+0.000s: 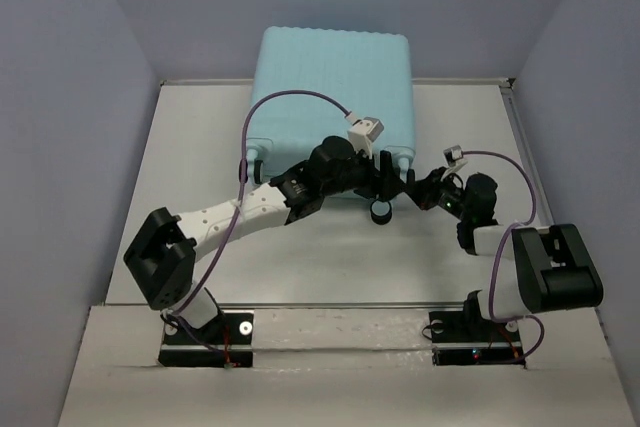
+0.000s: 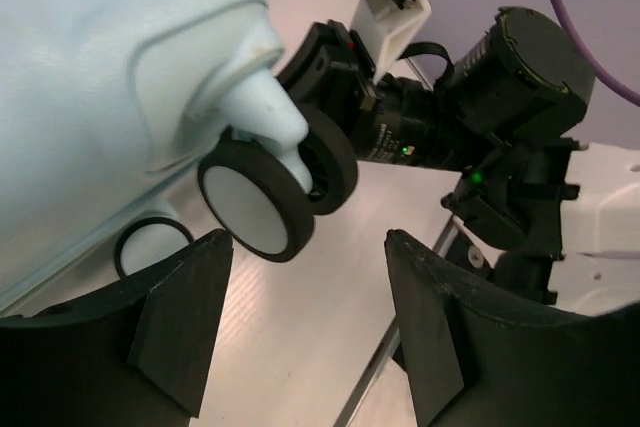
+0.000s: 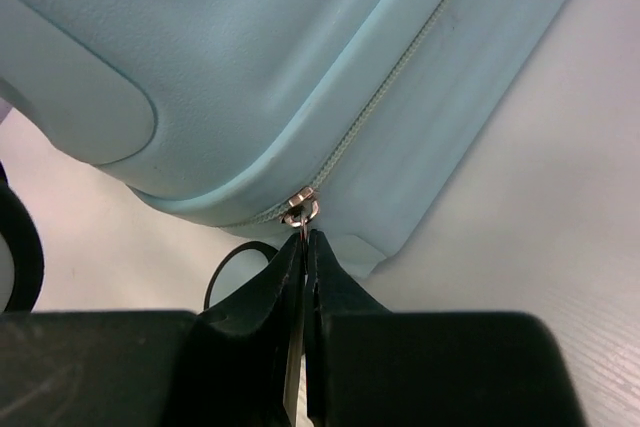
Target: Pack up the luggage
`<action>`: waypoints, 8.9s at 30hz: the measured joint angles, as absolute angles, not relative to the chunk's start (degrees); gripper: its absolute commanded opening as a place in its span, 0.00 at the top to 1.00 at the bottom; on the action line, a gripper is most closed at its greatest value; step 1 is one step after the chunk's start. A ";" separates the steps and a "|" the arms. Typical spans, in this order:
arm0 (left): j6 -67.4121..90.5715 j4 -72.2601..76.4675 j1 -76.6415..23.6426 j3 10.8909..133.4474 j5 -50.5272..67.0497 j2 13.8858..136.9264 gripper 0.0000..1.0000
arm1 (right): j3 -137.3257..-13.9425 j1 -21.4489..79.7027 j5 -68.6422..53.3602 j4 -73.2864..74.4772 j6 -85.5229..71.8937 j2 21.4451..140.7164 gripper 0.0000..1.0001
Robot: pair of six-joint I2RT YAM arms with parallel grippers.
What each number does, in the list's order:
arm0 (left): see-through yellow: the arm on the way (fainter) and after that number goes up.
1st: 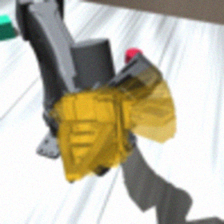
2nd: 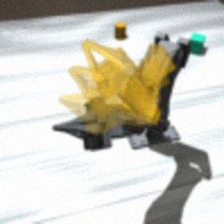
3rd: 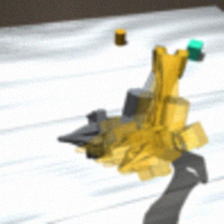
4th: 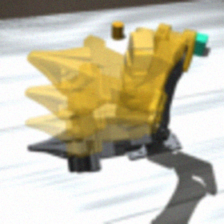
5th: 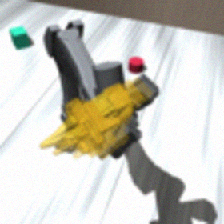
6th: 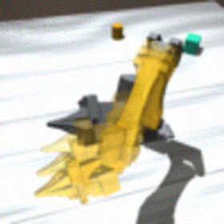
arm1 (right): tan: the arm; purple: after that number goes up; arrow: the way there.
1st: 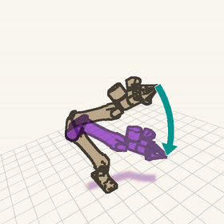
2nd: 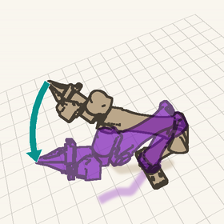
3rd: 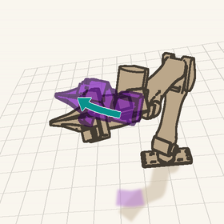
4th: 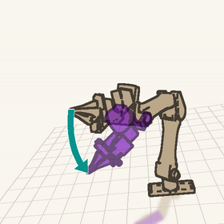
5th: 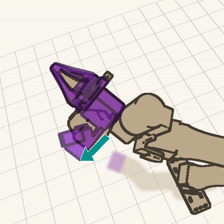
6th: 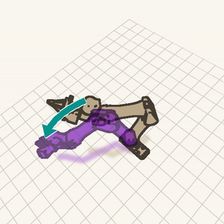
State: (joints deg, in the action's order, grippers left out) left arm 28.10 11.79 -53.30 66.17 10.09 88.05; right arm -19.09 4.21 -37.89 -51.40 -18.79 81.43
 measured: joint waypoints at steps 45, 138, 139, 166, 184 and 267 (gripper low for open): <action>19.07 -32.21 -52.03 123.61 12.10 119.02 0.03 | -28.80 59.72 35.83 -81.36 -26.35 107.11 0.93; 46.52 1.30 -44.34 47.33 2.28 61.14 0.01 | -36.07 59.46 15.51 -34.11 -22.85 72.71 0.05; 47.00 1.54 -44.21 47.09 1.76 60.69 0.01 | -36.25 59.31 15.09 -35.46 -22.85 73.56 0.06; 46.78 0.95 -45.01 37.78 -12.34 42.72 0.25 | -37.89 57.39 22.13 -51.44 -26.24 83.79 0.93; 37.60 17.87 -48.05 26.98 -16.21 62.33 0.52 | -41.15 57.34 21.32 -39.68 -20.84 80.16 0.93; 19.22 35.99 -49.80 24.01 -16.25 69.49 0.32 | -36.38 54.85 21.65 -33.74 -18.76 71.26 0.93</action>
State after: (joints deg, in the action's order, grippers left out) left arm 19.22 35.99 -49.80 24.01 -16.25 69.49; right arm -36.38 54.85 21.65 -33.74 -18.76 71.26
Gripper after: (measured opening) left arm 0.614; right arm 0.630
